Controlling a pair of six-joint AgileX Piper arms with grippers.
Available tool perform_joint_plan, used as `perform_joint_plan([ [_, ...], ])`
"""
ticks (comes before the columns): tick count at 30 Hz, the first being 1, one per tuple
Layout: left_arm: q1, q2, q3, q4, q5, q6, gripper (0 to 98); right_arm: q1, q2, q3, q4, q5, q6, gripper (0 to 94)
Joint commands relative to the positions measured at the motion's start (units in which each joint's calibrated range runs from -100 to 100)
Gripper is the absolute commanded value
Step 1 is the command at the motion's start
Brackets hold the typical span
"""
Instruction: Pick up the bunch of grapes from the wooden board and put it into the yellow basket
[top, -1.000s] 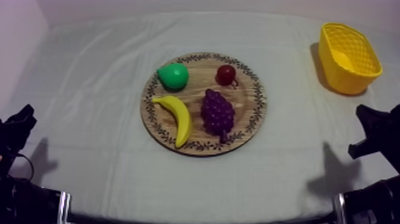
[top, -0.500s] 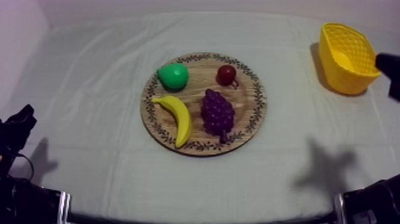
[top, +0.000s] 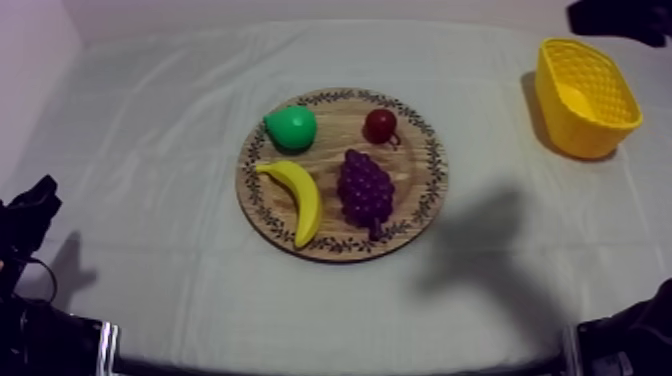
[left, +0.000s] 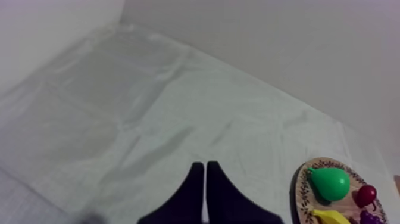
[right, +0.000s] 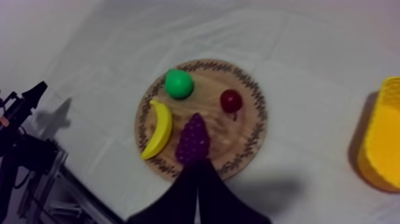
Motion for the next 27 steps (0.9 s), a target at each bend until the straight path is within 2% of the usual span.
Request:
perform_joint_plan([
  [1,0.0,0.0,0.0,0.01,0.0,0.0,0.1,-1.4,8.5,-1.8,-0.2,0.1,-1.3,0.5],
  [10,0.0,0.0,0.0,0.01,0.0,0.0,0.1,-4.2,22.2,-4.0,1.1,-5.4,-4.3,0.5],
  [17,0.0,0.0,0.0,0.01,0.0,0.0,0.1,-3.5,29.3,-5.9,1.3,-8.5,-4.8,3.0],
  [18,0.0,0.0,0.0,0.01,0.0,0.0,0.1,-3.4,30.5,-6.4,1.2,-8.6,-4.8,7.4],
  [20,0.0,0.0,0.0,0.01,0.0,0.0,0.1,-3.3,32.7,-7.2,1.1,-9.0,-5.0,22.4],
  [23,0.0,0.0,0.0,0.01,0.0,0.0,0.1,-3.1,35.2,-7.4,0.8,-10.5,-5.3,50.7],
  [25,0.0,0.0,0.0,0.01,0.0,0.0,0.1,-2.8,36.7,-7.8,0.0,-10.8,-4.8,62.5],
  [27,0.0,0.0,0.0,0.01,0.0,0.0,0.1,-2.4,38.2,-8.6,-0.6,-10.4,-4.5,70.5],
])
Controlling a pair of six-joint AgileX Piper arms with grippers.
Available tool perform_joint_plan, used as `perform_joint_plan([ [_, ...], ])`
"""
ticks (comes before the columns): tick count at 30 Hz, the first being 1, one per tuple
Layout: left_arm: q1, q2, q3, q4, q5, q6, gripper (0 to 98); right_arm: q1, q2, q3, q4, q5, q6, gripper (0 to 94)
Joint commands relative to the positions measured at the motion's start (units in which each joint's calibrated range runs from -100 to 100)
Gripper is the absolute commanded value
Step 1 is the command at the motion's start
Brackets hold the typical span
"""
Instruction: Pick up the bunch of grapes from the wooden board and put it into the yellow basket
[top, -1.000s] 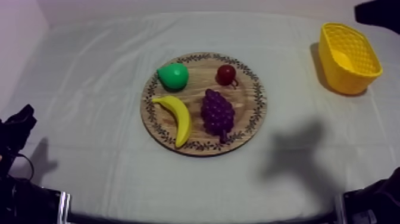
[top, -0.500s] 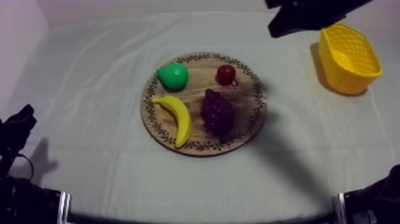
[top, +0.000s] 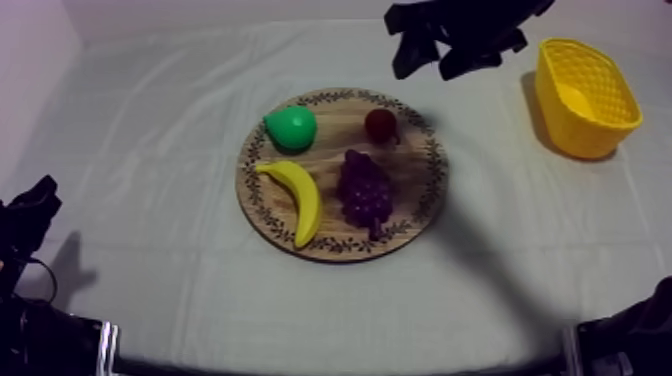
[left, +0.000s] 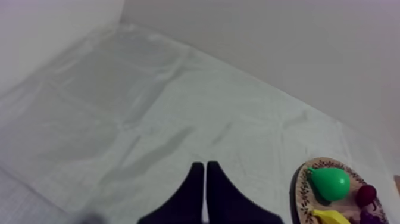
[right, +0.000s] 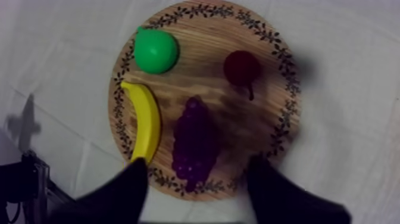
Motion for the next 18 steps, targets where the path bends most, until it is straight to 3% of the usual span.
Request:
perform_joint_plan([
  [1,0.0,0.0,0.0,0.01,0.0,0.0,0.1,0.2,1.7,-0.7,-0.8,0.8,0.4,73.6],
  [7,0.0,0.0,0.0,0.01,0.0,0.0,0.1,-0.3,4.9,0.0,-1.9,0.4,0.7,85.4],
  [18,0.0,0.0,0.0,0.01,0.0,0.0,0.1,-1.9,12.2,3.4,-2.6,-4.9,0.3,89.3],
])
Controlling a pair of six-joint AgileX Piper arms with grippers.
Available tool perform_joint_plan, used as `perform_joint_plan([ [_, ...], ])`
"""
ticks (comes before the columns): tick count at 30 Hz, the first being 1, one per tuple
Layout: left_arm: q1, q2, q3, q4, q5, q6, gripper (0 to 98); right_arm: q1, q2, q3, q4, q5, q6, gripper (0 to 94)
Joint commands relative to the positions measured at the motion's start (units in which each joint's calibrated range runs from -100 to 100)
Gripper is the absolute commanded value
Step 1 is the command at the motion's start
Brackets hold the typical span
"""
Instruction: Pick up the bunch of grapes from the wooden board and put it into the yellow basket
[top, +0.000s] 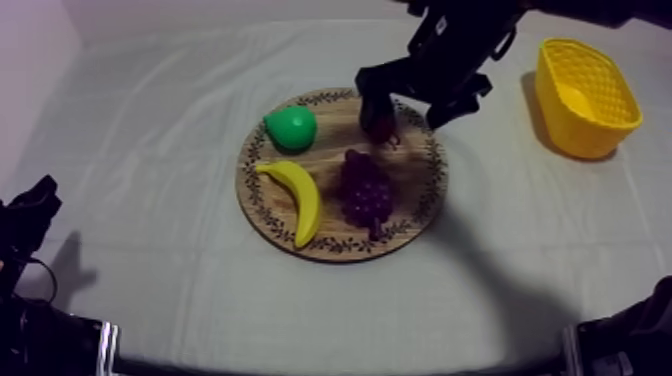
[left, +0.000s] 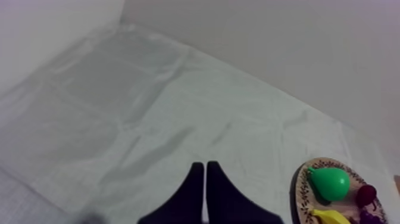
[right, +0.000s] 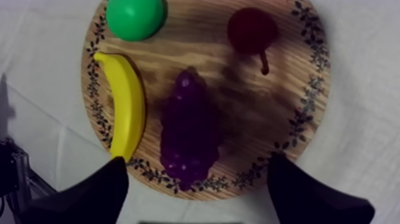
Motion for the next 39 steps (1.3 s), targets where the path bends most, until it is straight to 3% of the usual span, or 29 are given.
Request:
perform_joint_plan([
  [1,0.0,0.0,0.0,0.01,0.0,0.0,0.1,-0.2,1.8,0.1,-0.3,-0.8,0.1,89.4],
  [26,0.0,0.0,0.0,0.01,0.0,0.0,0.1,-3.2,14.9,-2.4,0.2,-6.1,-5.5,87.7],
  [34,0.0,0.0,0.0,0.01,0.0,0.0,0.1,-4.1,18.7,-4.0,0.9,-7.5,-7.2,80.7],
  [39,0.0,0.0,0.0,0.01,0.0,0.0,0.1,-3.7,20.9,-4.0,1.0,-9.0,-7.5,69.7],
])
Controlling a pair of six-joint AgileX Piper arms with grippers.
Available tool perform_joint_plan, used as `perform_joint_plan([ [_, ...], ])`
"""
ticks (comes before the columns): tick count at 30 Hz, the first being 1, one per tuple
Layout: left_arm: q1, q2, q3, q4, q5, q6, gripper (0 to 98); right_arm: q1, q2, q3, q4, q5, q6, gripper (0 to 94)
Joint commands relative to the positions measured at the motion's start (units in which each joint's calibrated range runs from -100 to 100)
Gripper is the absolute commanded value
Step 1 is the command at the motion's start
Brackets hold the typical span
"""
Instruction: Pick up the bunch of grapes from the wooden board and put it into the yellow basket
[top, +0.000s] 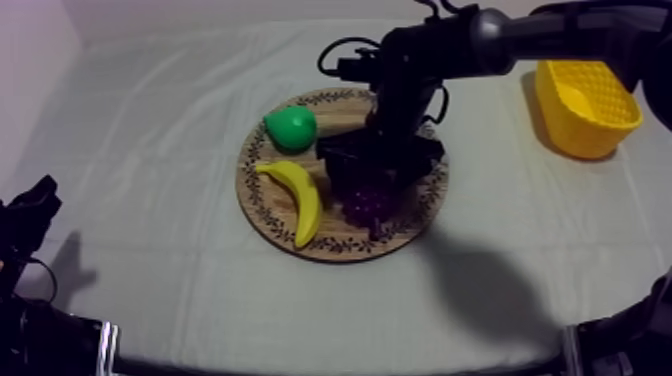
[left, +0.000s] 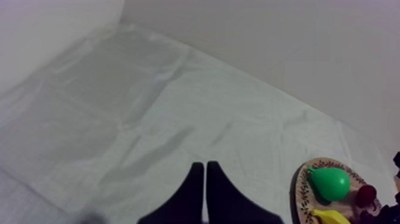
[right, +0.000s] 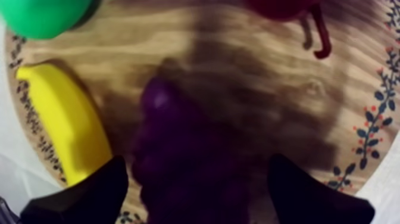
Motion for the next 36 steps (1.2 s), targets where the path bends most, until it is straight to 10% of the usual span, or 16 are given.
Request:
perform_joint_plan([
  [1,0.0,0.0,0.0,0.01,0.0,0.0,0.1,0.2,0.5,0.1,-0.1,-0.5,0.0,66.0],
  [13,0.0,0.0,0.0,0.01,0.0,0.0,0.1,0.8,-2.8,4.4,-0.5,-2.1,0.7,30.1],
  [23,0.0,0.0,0.0,0.01,0.0,0.0,0.1,4.5,-19.4,8.2,-1.1,4.2,3.6,28.6],
  [36,0.0,0.0,0.0,0.01,0.0,0.0,0.1,21.8,-31.9,1.8,0.9,10.4,8.9,29.8],
])
